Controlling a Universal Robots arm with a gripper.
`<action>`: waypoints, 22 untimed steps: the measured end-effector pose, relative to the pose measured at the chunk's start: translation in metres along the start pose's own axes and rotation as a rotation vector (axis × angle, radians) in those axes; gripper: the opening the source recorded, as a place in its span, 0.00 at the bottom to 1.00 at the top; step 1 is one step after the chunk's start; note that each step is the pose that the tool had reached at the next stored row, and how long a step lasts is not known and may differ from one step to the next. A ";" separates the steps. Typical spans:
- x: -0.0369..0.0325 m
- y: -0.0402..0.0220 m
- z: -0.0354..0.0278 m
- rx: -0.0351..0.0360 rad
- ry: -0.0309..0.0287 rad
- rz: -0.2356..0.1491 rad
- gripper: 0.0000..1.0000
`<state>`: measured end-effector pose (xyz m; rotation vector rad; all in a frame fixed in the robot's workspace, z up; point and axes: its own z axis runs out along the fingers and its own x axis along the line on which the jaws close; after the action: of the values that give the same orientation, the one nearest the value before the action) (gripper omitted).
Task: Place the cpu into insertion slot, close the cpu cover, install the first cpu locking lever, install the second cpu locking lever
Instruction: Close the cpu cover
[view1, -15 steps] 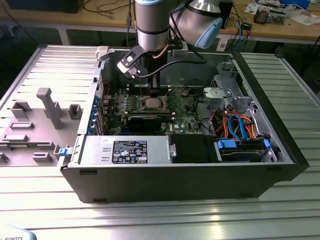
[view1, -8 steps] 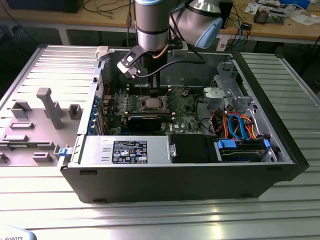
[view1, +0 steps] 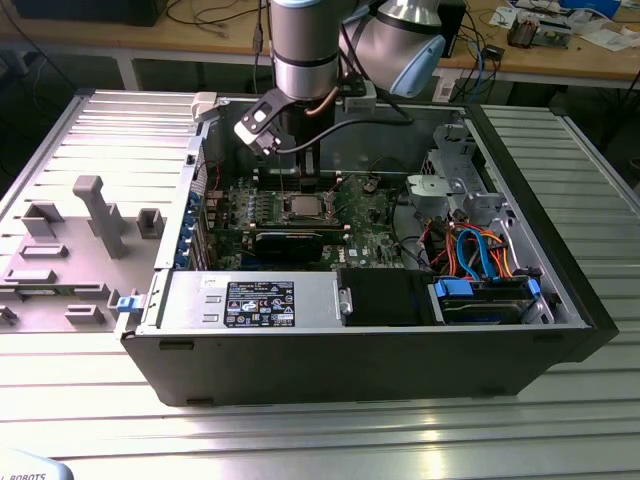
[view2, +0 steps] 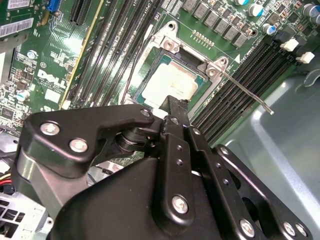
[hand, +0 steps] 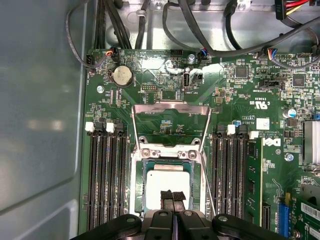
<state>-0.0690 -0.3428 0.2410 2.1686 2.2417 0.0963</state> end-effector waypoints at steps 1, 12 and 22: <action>0.0000 0.0000 -0.0004 -0.0001 0.0001 0.000 0.11; 0.0001 0.0002 -0.0026 -0.0001 0.0000 0.000 0.11; 0.0002 0.0004 -0.0071 0.0000 0.0000 0.000 0.11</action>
<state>-0.0690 -0.3428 0.2481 2.1686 2.2417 0.0963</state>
